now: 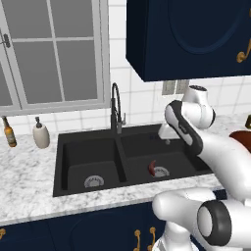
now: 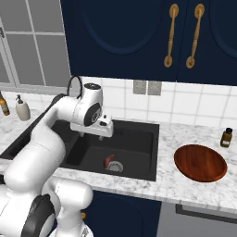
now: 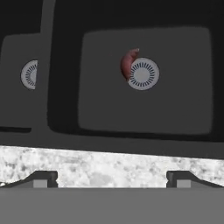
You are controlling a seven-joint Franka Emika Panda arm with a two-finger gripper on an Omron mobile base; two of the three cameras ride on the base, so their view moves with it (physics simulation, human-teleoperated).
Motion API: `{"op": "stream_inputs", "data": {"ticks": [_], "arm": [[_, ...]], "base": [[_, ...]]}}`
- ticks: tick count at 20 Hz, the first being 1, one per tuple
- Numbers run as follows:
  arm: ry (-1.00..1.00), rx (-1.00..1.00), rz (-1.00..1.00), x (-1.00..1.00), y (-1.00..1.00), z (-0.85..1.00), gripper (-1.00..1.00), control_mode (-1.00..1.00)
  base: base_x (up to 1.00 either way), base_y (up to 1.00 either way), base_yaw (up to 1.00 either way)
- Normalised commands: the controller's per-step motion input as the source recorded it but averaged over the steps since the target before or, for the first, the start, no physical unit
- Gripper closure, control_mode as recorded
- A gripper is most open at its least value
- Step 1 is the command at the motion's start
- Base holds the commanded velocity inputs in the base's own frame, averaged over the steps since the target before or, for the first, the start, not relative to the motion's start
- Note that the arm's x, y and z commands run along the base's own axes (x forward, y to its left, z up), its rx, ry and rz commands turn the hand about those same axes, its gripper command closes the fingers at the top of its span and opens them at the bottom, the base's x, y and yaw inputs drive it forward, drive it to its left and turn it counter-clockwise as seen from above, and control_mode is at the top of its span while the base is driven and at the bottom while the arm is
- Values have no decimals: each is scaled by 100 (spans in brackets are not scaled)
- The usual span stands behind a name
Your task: Pick the potato from the sink and place it in the bowl. Then pick the bowl and place it in the microwave. Then close the microwave door and press the start button.
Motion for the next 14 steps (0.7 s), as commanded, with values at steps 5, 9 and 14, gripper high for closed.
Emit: {"op": "stream_inputs", "data": {"ticks": [5, 9, 14], "arm": [[11, 0, 0, 69, -15, -52, -100, -100], [0, 0, 0, 70, -7, -55, -100, -100], [-1, 0, 0, 60, -10, -54, -100, -100]], "base": [[0, 0, 0], [0, 0, 0], [0, 0, 0]]}}
